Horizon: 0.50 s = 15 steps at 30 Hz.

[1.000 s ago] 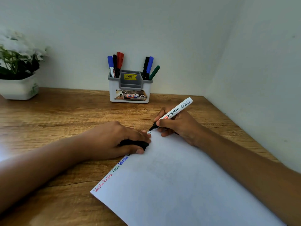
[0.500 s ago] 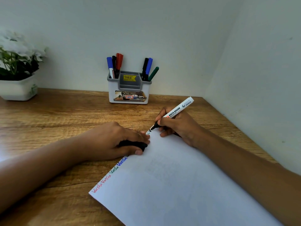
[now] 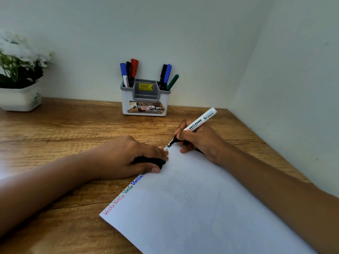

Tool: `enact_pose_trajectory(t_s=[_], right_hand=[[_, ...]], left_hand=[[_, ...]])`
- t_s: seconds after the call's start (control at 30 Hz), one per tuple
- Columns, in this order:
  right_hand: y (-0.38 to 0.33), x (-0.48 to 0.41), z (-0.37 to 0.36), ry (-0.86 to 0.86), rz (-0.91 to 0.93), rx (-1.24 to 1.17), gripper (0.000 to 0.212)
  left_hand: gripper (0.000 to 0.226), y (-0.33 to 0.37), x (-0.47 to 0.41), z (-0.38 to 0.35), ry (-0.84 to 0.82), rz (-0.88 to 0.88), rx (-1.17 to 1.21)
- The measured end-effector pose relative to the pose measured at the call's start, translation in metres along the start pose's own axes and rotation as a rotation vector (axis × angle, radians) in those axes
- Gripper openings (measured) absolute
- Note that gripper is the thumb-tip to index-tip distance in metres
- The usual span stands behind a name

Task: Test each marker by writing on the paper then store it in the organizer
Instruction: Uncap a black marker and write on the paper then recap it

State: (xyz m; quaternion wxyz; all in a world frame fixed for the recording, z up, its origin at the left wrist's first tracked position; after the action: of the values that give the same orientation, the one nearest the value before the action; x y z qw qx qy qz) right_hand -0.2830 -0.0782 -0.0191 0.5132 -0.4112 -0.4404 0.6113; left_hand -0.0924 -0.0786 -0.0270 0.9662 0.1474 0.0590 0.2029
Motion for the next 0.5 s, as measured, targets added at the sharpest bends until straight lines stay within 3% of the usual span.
enact_pose_trajectory(t_s=[0.5], right_hand=[[0.0013, -0.001, 0.0005, 0.036, -0.02, -0.035, 0.009]], left_hand=[[0.054, -0.0012, -0.0001, -0.0003, -0.005, 0.006, -0.008]])
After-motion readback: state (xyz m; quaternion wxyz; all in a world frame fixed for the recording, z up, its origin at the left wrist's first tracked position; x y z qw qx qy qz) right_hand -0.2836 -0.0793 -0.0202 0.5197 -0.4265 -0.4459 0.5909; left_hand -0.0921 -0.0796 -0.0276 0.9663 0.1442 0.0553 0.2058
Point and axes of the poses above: each hand's wrist, its own x-axis away from the middle knuckle, its own z-axis out of the back of the hand, y = z × x, the point moved 4 cm from there along -x, towards the middle knuckle, and after that the axes turned 6 degrees about -y, right-handed, at the moved point
